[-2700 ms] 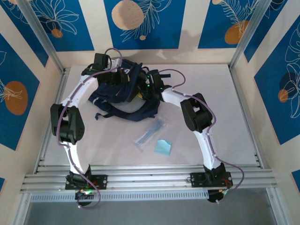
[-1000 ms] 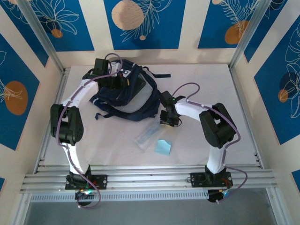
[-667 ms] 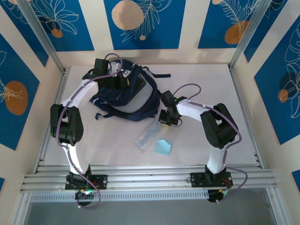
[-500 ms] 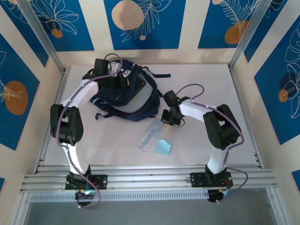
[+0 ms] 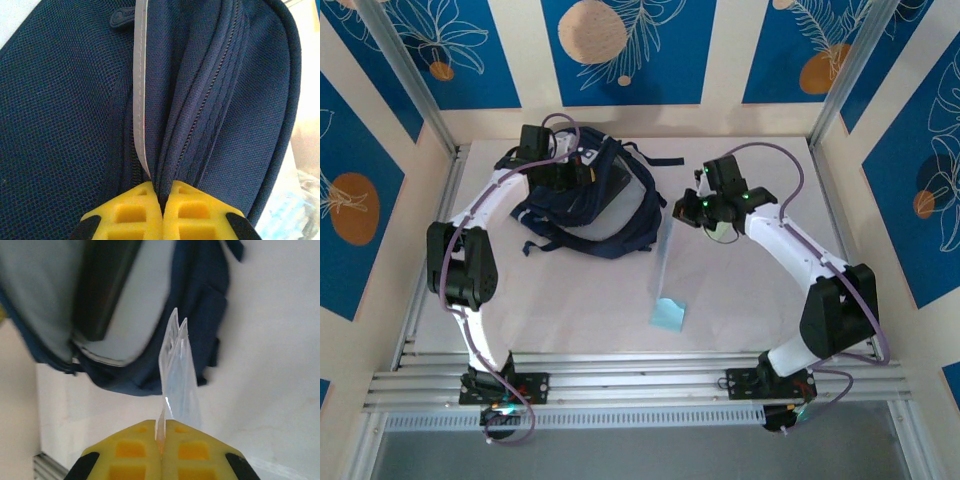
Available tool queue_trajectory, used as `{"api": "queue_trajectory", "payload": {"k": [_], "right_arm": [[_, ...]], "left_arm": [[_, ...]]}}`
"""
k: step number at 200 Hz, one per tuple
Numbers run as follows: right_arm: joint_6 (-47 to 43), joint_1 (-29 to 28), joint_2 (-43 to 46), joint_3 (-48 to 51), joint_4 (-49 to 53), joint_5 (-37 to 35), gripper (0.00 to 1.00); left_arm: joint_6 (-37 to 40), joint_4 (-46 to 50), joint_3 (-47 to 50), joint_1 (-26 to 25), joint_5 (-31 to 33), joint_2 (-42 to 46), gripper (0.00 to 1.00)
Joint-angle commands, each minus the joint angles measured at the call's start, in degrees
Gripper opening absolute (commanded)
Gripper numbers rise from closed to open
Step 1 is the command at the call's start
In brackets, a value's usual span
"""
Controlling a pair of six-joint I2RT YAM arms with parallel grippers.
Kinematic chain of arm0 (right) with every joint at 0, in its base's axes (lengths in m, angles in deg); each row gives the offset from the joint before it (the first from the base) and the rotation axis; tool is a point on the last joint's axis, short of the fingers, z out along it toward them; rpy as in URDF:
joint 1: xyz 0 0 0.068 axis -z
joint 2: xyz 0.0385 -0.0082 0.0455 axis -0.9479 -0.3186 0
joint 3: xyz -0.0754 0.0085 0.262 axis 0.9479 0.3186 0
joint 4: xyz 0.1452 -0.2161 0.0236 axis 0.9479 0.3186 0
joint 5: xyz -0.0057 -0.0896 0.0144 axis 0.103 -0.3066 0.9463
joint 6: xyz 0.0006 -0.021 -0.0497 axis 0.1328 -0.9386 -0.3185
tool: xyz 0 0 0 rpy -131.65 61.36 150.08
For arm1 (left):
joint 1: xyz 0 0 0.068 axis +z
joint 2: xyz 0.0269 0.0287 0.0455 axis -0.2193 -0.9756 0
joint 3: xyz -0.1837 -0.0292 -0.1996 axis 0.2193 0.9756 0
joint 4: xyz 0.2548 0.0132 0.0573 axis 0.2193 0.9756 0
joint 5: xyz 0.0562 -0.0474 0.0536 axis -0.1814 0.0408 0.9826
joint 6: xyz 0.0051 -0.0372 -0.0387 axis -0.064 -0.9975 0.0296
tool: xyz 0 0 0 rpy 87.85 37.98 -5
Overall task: Pack the student bag
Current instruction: Pick up the loose stationery at the center of the table, then place the loose stationery in the student bag.
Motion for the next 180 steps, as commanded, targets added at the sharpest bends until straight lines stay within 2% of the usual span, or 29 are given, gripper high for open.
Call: {"api": "queue_trajectory", "payload": {"k": [1,66,104,131,143,159,180], "right_arm": [[2.5,0.06,-1.85,-4.44,-7.0,7.42,0.0],[13.48,-0.98,-10.37,-12.86,-24.22,16.63,0.0],[21.24,0.46,-15.18,-7.99,-37.0,16.55,0.0],[31.93,2.25,-23.78,-3.44,-53.56,21.37,0.0],[31.47,2.36,-27.73,-4.39,-52.04,21.14,0.0],[28.6,2.53,-31.73,-6.47,-43.34,19.54,0.0],[27.78,2.79,-33.94,-6.12,-38.25,15.72,0.0]], "left_arm": [[-1.43,-2.11,-0.06,1.35,-1.93,2.11,0.0],[-1.99,-2.55,-0.41,1.91,-3.83,2.12,0.0],[-3.2,-3.73,0.16,2.73,-5.23,2.24,0.0],[-3.56,-4.11,0.47,2.87,-5.22,2.4,0.0],[-3.82,-4.08,0.47,2.85,-5.39,2.46,0.0],[-3.83,-4.06,0.6,2.86,-5.51,2.81,0.0],[-3.14,-3.25,0.73,2.9,-4.83,3.52,0.0]]}}
